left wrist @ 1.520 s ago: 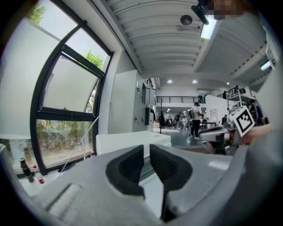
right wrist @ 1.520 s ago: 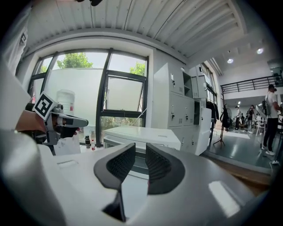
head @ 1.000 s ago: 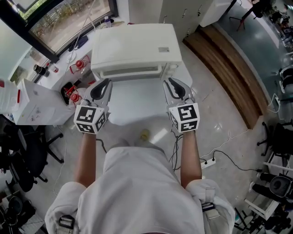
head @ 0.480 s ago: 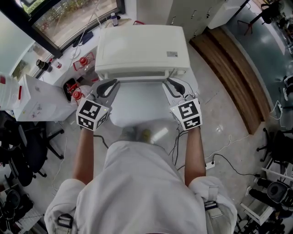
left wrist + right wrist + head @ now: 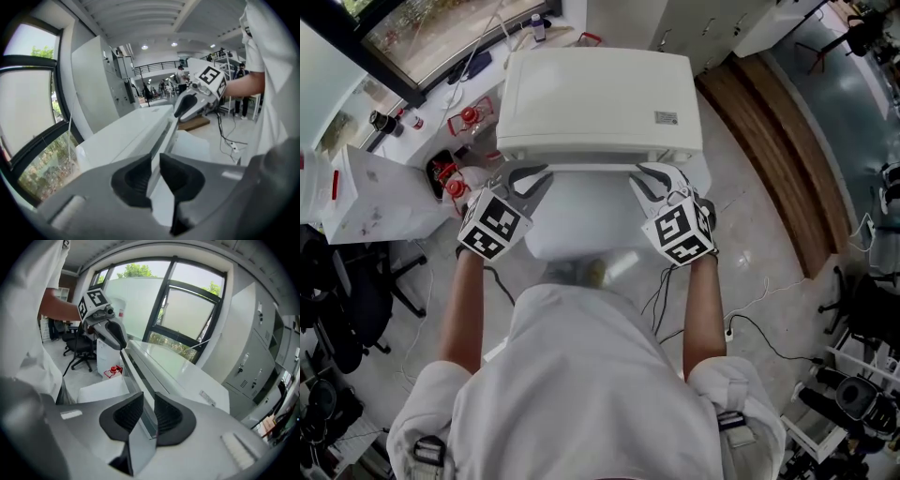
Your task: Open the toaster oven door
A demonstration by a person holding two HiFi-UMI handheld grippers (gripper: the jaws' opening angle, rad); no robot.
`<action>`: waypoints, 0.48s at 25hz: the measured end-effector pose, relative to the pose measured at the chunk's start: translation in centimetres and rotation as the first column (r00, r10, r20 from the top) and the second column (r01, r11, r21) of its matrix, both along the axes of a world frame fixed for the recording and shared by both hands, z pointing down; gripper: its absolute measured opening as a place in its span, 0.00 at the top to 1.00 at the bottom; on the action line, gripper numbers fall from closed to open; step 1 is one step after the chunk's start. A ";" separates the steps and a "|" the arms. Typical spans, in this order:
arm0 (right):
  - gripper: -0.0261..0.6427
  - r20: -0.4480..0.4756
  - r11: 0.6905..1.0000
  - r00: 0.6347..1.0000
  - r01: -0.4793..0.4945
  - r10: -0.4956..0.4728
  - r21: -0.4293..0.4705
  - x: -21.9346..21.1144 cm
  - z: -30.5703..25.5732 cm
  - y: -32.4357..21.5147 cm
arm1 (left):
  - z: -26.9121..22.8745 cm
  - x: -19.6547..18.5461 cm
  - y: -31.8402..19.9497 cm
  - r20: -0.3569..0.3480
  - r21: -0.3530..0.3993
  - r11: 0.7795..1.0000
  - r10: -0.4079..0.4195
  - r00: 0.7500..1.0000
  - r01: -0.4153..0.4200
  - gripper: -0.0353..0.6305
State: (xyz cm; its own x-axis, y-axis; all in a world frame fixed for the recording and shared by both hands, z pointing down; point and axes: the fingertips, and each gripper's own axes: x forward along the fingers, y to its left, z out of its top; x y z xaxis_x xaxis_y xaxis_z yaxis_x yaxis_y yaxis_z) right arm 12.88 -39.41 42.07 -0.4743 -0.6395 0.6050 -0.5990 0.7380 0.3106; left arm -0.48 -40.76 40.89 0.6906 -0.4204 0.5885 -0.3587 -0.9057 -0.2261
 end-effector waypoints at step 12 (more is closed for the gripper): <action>0.87 -0.150 0.988 0.980 0.119 -0.134 -0.102 -0.8 1.7 -1.2 | 2.6 -0.2 -1.1 0.162 -0.012 0.997 0.083 0.983 -0.082 0.84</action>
State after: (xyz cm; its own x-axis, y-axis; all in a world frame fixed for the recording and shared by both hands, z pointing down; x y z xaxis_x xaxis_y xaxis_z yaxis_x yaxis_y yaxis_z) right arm 12.08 -40.57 43.74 -0.4428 -0.5190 0.7312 -0.4487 0.8343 0.3205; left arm -0.67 -41.88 43.50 0.6175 -0.3629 0.6978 -0.2419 -0.9318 -0.2706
